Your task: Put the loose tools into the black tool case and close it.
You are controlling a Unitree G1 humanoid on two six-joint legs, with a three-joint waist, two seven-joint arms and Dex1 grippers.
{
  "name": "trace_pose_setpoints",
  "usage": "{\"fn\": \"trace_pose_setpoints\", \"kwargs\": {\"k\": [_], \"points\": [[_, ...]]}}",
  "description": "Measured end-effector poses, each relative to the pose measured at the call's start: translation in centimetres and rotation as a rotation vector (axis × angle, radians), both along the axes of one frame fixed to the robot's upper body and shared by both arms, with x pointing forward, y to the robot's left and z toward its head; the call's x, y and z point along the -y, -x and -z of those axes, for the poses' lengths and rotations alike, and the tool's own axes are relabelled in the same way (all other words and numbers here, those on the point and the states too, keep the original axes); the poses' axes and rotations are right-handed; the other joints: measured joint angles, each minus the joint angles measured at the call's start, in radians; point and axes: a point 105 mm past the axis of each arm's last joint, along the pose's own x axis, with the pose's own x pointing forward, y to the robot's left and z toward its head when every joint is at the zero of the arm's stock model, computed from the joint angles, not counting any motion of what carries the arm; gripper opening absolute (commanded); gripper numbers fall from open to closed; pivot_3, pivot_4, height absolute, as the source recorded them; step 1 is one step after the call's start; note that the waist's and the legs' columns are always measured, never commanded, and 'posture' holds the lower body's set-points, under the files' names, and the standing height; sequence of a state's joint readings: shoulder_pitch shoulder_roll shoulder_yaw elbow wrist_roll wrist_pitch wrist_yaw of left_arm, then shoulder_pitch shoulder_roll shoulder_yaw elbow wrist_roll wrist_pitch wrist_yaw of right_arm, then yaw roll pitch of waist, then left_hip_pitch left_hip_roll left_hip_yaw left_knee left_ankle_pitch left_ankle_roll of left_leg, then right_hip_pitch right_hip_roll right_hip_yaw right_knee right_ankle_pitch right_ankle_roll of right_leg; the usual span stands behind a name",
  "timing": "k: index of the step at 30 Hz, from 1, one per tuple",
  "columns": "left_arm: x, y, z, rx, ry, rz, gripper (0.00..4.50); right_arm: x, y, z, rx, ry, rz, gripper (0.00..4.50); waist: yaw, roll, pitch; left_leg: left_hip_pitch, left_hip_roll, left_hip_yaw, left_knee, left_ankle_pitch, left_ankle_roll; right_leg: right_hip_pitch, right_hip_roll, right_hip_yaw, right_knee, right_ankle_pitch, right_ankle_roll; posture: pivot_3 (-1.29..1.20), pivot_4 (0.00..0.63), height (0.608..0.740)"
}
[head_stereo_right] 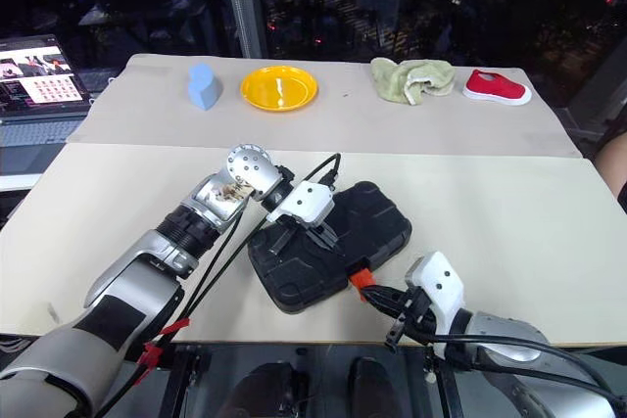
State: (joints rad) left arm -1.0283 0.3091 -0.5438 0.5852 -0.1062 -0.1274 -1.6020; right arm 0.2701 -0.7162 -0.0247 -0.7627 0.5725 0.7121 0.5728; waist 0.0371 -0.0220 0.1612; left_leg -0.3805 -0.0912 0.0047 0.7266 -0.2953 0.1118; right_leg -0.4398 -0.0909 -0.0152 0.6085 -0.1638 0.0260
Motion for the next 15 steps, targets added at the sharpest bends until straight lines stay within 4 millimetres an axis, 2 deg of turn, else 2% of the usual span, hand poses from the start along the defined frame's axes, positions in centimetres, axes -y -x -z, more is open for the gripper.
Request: {"fn": "trace_pose_setpoints", "kwargs": {"k": [10, 15], "points": [[-0.1, -0.2, 0.0, -0.002, 0.000, -0.010, 0.04, 0.5, -0.9, 1.9, -0.028, 0.036, 0.040, 0.00, 0.000, 0.000, 0.000, 0.000, 0.000, 0.000, 0.000, 0.000, 0.000, 0.000, 0.000, 0.000, 0.000, 0.002, -0.004, 0.00, 0.150, 0.740], [-0.1, -0.2, 0.0, 0.009, 0.000, -0.012, 0.04, 0.1, -2.1, 2.4, -0.020, 0.019, 0.057, 0.00, -0.001, 0.000, 0.000, 0.001, 0.000, 0.000, 0.000, 0.000, 0.000, 0.000, 0.000, 0.000, 0.000, 0.002, -0.003, 0.00, 0.150, 0.740]]}}
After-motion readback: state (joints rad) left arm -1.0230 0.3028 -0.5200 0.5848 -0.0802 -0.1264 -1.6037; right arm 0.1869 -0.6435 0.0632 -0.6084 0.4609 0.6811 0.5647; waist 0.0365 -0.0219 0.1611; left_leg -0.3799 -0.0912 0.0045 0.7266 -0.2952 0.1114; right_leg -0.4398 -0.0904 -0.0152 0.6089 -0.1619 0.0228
